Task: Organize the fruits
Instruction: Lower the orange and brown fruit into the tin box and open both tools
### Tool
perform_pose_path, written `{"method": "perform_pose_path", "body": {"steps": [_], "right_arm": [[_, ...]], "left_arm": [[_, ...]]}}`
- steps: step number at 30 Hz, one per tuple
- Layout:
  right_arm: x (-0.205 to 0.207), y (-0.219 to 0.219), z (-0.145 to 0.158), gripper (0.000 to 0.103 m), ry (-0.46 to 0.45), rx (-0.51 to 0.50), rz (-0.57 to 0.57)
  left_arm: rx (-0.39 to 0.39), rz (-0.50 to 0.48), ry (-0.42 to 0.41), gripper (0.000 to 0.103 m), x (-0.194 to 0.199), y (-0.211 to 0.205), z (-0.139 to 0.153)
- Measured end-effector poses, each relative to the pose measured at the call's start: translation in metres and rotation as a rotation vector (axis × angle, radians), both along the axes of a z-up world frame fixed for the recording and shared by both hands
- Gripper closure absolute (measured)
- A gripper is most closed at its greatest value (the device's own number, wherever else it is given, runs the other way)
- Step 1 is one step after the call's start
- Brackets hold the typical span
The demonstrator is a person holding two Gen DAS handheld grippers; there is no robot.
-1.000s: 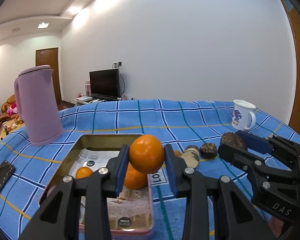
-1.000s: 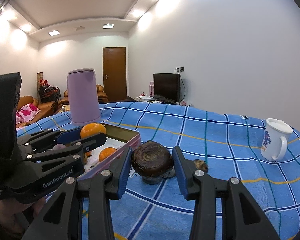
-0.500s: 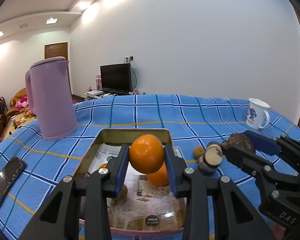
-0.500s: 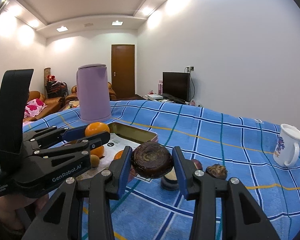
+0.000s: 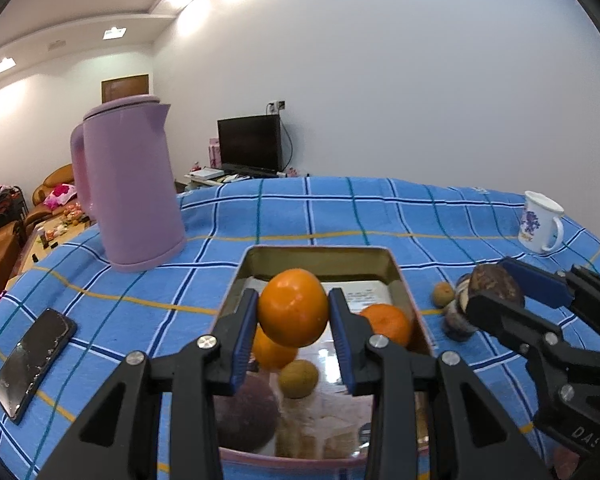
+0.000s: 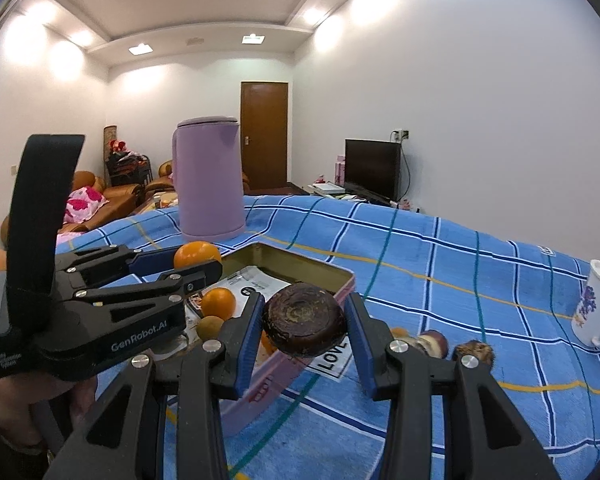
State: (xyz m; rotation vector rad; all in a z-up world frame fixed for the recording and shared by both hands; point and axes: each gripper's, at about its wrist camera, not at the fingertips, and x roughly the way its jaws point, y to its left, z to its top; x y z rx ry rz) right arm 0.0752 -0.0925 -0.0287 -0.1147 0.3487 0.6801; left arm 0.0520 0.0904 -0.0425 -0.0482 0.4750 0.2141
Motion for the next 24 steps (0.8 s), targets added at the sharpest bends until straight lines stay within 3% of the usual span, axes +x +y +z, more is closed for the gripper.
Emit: {"method": "perform_pose_path", "body": {"steps": [24], "right_arm": [[0.006, 0.038, -0.008, 0.06, 0.058, -0.13, 0.118]], "left_arm": [[-0.005, 0.018, 0.081, 0.066, 0.006, 0.022, -0.008]]}}
